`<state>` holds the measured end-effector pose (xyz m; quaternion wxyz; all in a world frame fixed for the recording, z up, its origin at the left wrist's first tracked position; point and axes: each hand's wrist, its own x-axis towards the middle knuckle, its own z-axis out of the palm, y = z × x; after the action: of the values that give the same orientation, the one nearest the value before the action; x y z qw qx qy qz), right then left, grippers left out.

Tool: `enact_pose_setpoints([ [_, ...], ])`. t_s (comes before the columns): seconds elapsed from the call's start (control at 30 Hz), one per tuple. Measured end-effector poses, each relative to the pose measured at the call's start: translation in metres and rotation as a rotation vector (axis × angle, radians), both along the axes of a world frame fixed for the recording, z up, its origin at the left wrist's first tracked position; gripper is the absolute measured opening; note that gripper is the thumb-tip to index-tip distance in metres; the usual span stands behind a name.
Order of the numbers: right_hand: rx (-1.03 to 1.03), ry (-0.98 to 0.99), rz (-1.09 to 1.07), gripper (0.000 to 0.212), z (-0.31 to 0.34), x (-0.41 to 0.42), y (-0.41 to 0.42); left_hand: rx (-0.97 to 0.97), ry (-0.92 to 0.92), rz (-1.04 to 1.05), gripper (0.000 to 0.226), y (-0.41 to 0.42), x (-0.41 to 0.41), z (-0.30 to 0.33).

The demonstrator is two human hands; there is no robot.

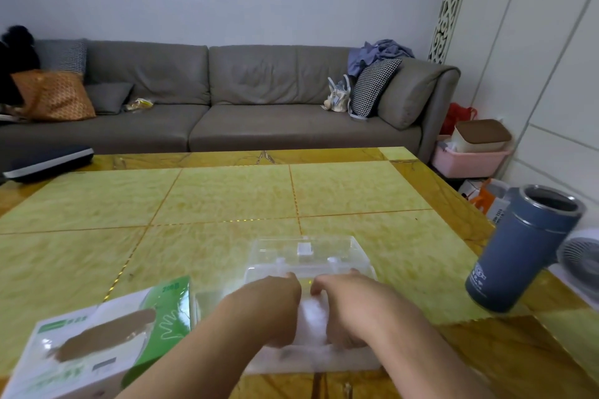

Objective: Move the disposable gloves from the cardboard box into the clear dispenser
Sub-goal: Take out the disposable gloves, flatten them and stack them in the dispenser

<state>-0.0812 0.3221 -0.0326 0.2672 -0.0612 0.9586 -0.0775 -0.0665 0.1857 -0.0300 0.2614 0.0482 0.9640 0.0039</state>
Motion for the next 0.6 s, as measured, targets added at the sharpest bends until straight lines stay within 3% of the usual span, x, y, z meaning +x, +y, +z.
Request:
enact_pose_setpoints([
  [0.3,-0.146,-0.010,-0.083,0.075,-0.010,0.002,0.001,-0.014,-0.103,0.000,0.086,-0.002,-0.003,-0.005],
  [0.37,-0.173,0.023,-0.081,0.074,-0.010,0.005,0.004,0.039,-0.105,0.025,0.077,-0.005,-0.002,-0.003],
  [0.47,-0.162,0.101,-0.042,0.066,-0.002,0.015,0.007,0.167,-0.022,0.080,0.044,-0.006,0.008,0.000],
  [0.6,-0.076,0.228,-0.005,0.043,0.010,0.030,0.002,0.153,0.166,0.080,0.038,-0.006,0.032,0.003],
])
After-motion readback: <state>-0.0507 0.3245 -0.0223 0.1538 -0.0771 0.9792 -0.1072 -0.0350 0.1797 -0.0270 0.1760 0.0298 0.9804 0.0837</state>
